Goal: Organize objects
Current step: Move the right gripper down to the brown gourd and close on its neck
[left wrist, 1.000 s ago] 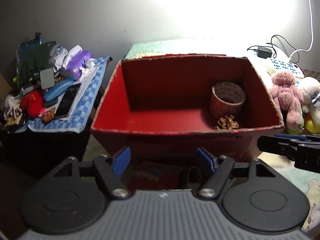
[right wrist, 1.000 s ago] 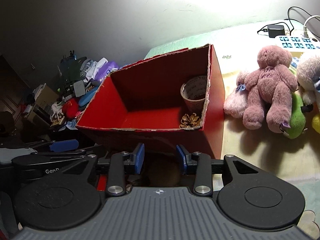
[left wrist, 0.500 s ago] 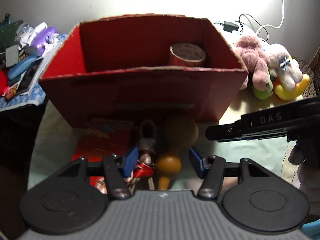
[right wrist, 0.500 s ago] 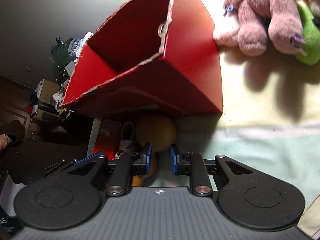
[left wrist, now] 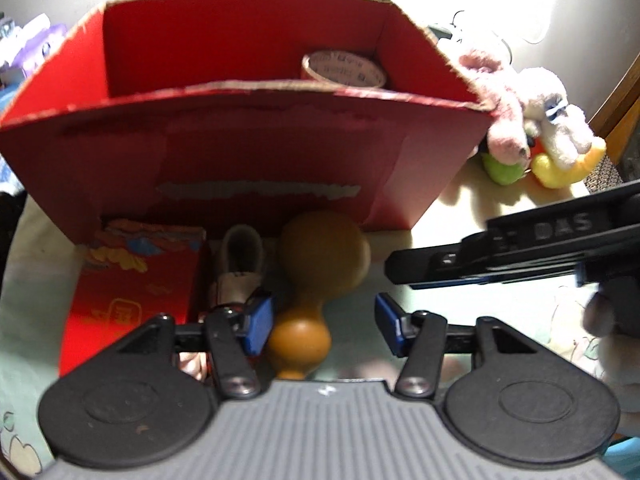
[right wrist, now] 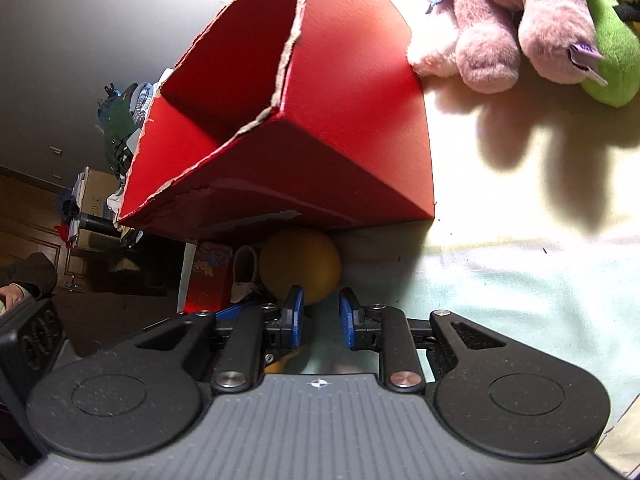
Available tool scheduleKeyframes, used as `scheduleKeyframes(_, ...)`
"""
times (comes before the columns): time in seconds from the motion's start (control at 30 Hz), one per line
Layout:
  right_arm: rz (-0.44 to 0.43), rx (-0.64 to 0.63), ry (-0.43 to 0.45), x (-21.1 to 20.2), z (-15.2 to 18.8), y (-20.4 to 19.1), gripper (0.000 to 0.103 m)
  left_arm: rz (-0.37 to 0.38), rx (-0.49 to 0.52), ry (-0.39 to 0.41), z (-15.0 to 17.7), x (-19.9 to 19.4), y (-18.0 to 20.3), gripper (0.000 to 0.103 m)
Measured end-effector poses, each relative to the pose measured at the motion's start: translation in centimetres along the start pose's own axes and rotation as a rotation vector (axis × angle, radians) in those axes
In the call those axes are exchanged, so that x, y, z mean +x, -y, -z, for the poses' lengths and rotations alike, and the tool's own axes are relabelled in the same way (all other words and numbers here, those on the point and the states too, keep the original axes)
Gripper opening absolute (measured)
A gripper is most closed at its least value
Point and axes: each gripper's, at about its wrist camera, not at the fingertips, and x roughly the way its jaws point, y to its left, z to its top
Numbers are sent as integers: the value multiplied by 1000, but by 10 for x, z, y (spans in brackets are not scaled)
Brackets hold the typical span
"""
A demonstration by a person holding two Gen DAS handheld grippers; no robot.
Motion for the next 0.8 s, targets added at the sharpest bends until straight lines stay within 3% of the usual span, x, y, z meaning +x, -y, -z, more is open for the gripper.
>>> scheduleKeyframes(0.2,-16,22,-33,11,-4,-1,23,51,-17,-35,-1,14,-2,56)
scheduleKeyframes(0.43,-21,-5,-56,18,-6,-5,27,29,32,-62,3,26,8,56)
scheduleKeyframes(0.8,-4,-139,-115,42,-7,-20,34,38,32,-70,1,28,9,49)
